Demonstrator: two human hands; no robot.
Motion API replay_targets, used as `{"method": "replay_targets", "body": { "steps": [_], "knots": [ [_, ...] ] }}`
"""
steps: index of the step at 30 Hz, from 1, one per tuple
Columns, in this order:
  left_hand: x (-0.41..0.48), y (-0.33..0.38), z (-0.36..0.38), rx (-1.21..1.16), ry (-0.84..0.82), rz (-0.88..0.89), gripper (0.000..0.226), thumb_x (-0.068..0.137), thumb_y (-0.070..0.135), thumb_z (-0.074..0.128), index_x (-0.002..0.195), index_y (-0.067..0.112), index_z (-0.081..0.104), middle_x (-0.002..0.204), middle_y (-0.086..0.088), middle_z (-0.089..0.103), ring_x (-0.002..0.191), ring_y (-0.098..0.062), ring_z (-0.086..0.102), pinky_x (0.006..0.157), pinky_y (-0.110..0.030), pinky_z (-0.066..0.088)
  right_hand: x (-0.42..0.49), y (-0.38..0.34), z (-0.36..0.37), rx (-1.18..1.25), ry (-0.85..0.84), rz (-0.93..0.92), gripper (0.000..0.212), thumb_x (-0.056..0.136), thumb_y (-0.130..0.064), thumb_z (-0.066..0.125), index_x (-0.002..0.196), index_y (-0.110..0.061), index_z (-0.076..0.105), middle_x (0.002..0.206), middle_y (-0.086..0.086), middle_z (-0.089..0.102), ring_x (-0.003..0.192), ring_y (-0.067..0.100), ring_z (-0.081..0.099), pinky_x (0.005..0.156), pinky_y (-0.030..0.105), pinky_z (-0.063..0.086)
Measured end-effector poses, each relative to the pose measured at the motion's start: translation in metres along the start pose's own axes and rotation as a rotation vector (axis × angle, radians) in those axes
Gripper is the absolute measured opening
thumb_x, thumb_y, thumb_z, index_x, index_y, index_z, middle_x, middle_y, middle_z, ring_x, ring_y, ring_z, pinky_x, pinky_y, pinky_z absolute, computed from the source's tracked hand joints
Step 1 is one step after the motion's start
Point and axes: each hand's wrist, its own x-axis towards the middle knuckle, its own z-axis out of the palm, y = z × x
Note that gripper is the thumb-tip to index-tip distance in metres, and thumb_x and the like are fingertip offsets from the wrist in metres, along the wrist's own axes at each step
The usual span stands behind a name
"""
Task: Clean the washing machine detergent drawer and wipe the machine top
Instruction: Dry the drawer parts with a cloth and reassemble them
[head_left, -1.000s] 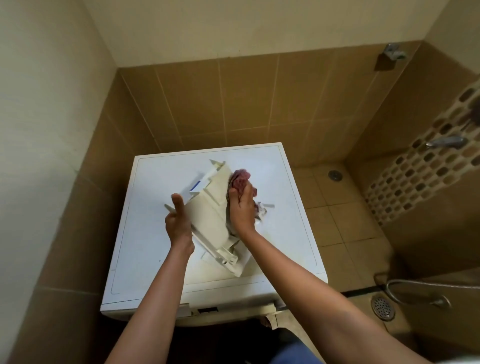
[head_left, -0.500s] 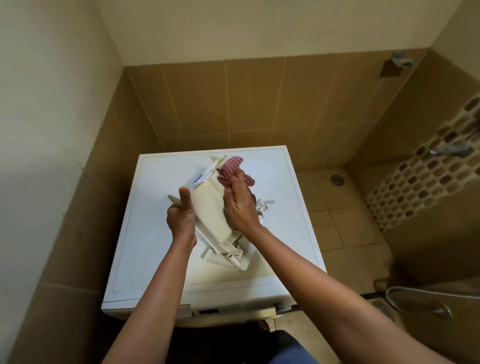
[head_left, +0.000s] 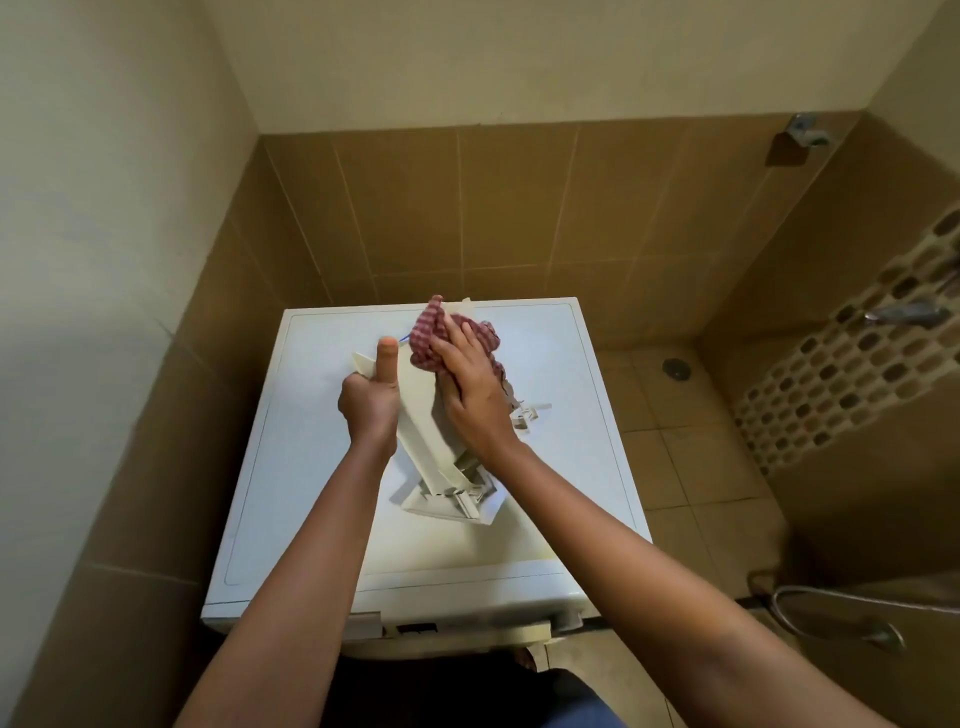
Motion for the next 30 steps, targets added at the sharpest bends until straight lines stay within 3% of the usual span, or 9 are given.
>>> {"method": "replay_targets", "body": {
  "steps": [4, 6, 8, 11, 16, 20, 23, 26, 30],
  "knots": [
    [0.003, 0.005, -0.001, -0.042, -0.010, -0.052, 0.050, 0.088, 0.065, 0.047, 0.078, 0.015, 0.050, 0.081, -0.004, 0.059, 0.076, -0.020, 0.060, 0.068, -0.029, 0.051, -0.052, 0.024, 0.003, -0.078, -0.022, -0.023, 0.037, 0.097, -0.011, 0.042, 0.131, -0.008, 0.054, 0.150, 0.008, 0.039, 0.141, 0.023, 0.029, 0.116, 0.040, 0.025],
    [0.001, 0.008, -0.002, -0.011, -0.035, -0.015, 0.051, 0.088, 0.063, 0.048, 0.080, 0.013, 0.053, 0.078, -0.002, 0.060, 0.070, -0.017, 0.059, 0.058, -0.026, 0.047, -0.064, 0.034, -0.002, -0.133, -0.048, -0.015, 0.036, 0.097, -0.015, 0.043, 0.130, -0.008, 0.055, 0.147, 0.010, 0.041, 0.139, 0.024, 0.033, 0.113, 0.041, 0.030],
    [-0.002, 0.011, 0.000, 0.008, -0.053, 0.022, 0.050, 0.088, 0.062, 0.050, 0.074, 0.014, 0.052, 0.072, 0.000, 0.058, 0.067, -0.016, 0.058, 0.054, -0.024, 0.043, -0.059, 0.030, -0.008, -0.151, -0.066, 0.028, 0.040, 0.097, -0.017, 0.041, 0.135, -0.009, 0.051, 0.151, 0.010, 0.036, 0.142, 0.022, 0.028, 0.116, 0.038, 0.026],
    [-0.002, 0.019, 0.004, 0.043, -0.060, 0.059, 0.050, 0.088, 0.062, 0.052, 0.067, 0.017, 0.048, 0.070, -0.002, 0.058, 0.074, -0.024, 0.060, 0.065, -0.031, 0.047, -0.036, 0.009, -0.013, -0.135, -0.057, 0.056, 0.048, 0.095, -0.017, 0.038, 0.143, -0.007, 0.041, 0.155, 0.013, 0.025, 0.146, 0.024, 0.017, 0.118, 0.037, 0.018],
    [-0.005, 0.026, 0.013, 0.123, -0.042, 0.115, 0.058, 0.085, 0.065, 0.052, 0.069, 0.009, 0.047, 0.079, -0.012, 0.059, 0.077, -0.032, 0.057, 0.069, -0.036, 0.045, -0.017, -0.022, -0.010, -0.120, 0.031, 0.120, 0.054, 0.094, -0.006, 0.038, 0.147, -0.012, 0.033, 0.158, 0.007, 0.017, 0.147, 0.020, 0.012, 0.115, 0.037, 0.023],
    [-0.008, 0.032, 0.017, 0.136, -0.013, 0.066, 0.064, 0.086, 0.067, 0.049, 0.081, 0.003, 0.051, 0.089, -0.018, 0.063, 0.090, -0.036, 0.061, 0.073, -0.037, 0.046, -0.056, -0.003, -0.005, -0.221, -0.110, -0.101, 0.057, 0.092, -0.014, 0.031, 0.149, -0.021, 0.031, 0.158, -0.006, 0.013, 0.147, 0.011, 0.009, 0.116, 0.027, 0.022],
    [-0.010, 0.040, 0.018, 0.167, -0.053, 0.065, 0.062, 0.087, 0.065, 0.048, 0.080, 0.003, 0.049, 0.086, -0.013, 0.059, 0.087, -0.032, 0.058, 0.068, -0.035, 0.043, -0.084, 0.017, -0.010, -0.408, -0.215, -0.262, 0.057, 0.091, -0.011, 0.041, 0.147, -0.022, 0.037, 0.157, -0.007, 0.016, 0.146, 0.012, 0.012, 0.108, 0.033, 0.039],
    [-0.013, 0.042, 0.021, 0.181, -0.137, 0.076, 0.059, 0.087, 0.066, 0.047, 0.071, 0.009, 0.045, 0.076, -0.004, 0.053, 0.080, -0.027, 0.053, 0.067, -0.032, 0.040, -0.079, 0.026, -0.017, -0.445, -0.252, -0.288, 0.059, 0.094, -0.014, 0.043, 0.150, -0.019, 0.027, 0.159, 0.000, 0.012, 0.147, 0.014, 0.007, 0.105, 0.037, 0.041],
    [-0.019, 0.054, 0.021, 0.153, -0.345, -0.039, 0.080, 0.086, 0.077, 0.026, 0.107, 0.007, 0.058, 0.105, -0.010, 0.063, 0.094, -0.027, 0.058, 0.077, -0.035, 0.049, -0.034, 0.017, -0.026, -0.441, -0.181, -0.199, 0.057, 0.099, -0.024, 0.029, 0.152, -0.018, 0.006, 0.160, 0.008, -0.003, 0.148, 0.020, -0.006, 0.115, 0.049, 0.024]
  ]
}}
